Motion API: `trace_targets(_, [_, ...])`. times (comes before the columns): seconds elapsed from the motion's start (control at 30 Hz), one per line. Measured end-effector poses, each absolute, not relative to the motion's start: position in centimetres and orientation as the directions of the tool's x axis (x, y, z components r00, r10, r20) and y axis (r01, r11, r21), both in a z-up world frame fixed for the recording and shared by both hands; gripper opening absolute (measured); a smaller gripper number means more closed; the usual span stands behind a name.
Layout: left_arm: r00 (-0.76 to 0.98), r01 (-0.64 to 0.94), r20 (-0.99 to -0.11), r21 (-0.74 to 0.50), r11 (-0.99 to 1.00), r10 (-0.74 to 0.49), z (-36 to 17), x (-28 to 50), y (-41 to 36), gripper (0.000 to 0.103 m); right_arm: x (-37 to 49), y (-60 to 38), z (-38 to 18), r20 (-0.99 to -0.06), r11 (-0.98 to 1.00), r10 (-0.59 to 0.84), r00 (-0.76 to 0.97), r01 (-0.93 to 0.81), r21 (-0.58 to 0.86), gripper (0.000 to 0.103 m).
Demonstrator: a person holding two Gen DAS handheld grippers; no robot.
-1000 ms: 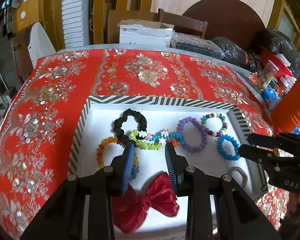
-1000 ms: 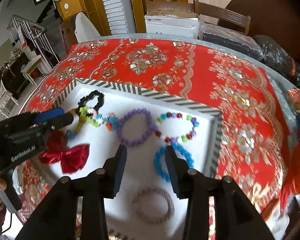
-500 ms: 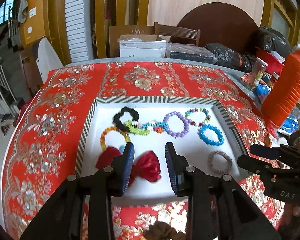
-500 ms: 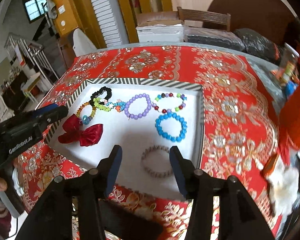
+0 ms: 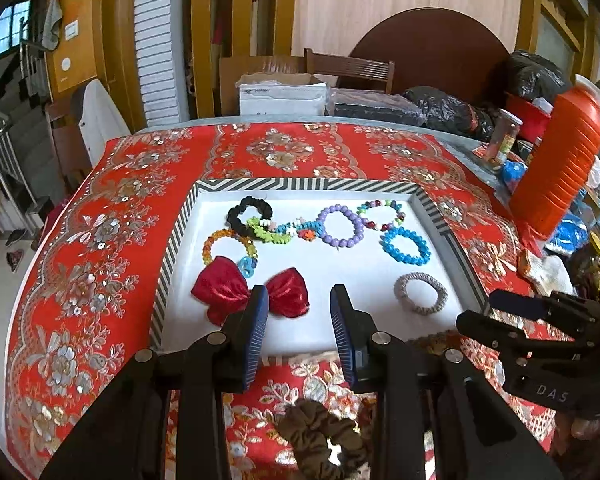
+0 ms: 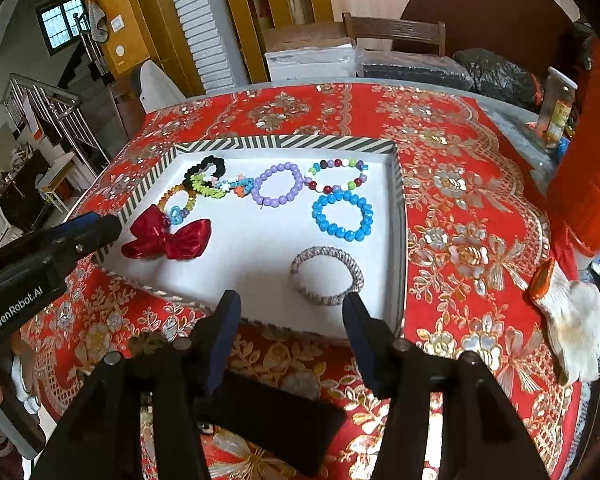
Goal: Organize jewelry
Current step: 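Grasp the leopard-print scrunchie with the left gripper while the right grasps the black velvet item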
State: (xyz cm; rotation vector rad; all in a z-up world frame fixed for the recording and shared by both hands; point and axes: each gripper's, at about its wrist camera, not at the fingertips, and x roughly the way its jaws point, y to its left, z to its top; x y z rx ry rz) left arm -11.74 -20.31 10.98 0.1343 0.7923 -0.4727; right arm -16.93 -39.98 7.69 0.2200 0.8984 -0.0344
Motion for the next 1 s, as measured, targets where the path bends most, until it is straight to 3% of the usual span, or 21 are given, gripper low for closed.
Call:
trace_targets(0.3, [0.589,0.464,-0.721,-0.069,0.883,-0.365,10.4,-13.6,-19.6,0.027,-18.8,-39.4,7.5,-0.785,0.982,0.055,0.617,0.11,0.155,0.062])
trace_targets(0.63, [0.483,0.485,-0.755,-0.19,0.853,-0.443,10.4,-14.3,-16.8,0.027,-20.4,-39.7,6.7,-0.805,0.985,0.079,0.588,0.076,0.152,0.063])
trace_targets(1.0, [0.332,0.517,-0.837,-0.224,0.826,-0.435,6.1,-16.3,-16.8,0.029,-20.9,-38.3,4.3,-0.85,0.993,0.115,0.513,-0.036,0.113,0.066])
